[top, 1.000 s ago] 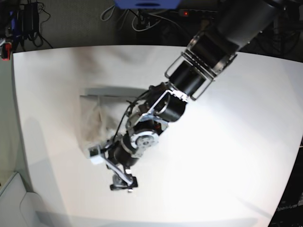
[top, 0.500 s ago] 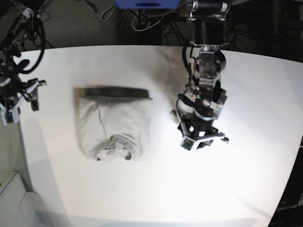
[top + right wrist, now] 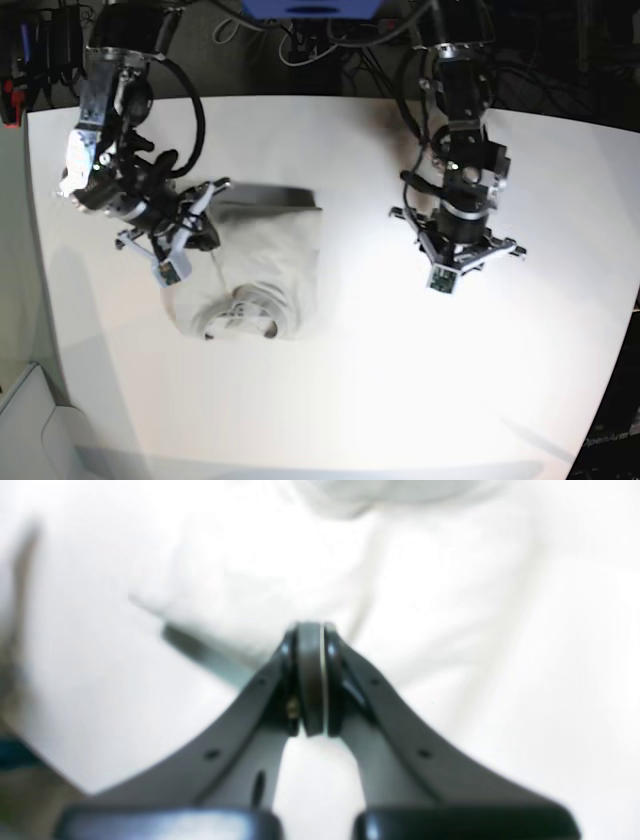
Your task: Layout the t-shirt on the table in an organized manner, then fold the t-shirt properly
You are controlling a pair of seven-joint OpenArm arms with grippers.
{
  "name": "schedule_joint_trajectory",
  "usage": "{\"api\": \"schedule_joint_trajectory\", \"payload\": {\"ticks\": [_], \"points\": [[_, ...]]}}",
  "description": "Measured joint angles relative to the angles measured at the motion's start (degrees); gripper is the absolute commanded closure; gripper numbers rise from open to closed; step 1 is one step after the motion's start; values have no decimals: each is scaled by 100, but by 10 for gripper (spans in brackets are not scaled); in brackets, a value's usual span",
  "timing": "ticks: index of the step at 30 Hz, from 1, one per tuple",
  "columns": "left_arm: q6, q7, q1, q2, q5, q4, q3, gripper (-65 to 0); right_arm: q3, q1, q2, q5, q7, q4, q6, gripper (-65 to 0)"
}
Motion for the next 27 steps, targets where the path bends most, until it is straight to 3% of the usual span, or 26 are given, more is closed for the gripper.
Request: {"api": "schedule_joint_trajectory", "payload": {"ticks": [2,5,8,17,24,27], "points": [[9,238,63,-15,-321,306,-2,-82,-149,-37,-11,-59,109,-378,2,0],[-4,623,232,-214,-859,608,31,-81,-323,-66,59,15,817,-953,0,0],[2,911,247,-326,-1012,802,-28,-81,-345,-101,57,28,981,-1198,-2,0],[15,1073,892,-426,-1624,1443,-13,-81,-271,-1209,192,-24,855,1021,0,0],[24,1097,2090,-293,-1613,1567,103,-78,929,-2326,321,-66,822,1453,2,0],[44,977,2675,-33,-1738,1615,603,-9,1373,-2562,332,-11,1016,1486,0,0]]}}
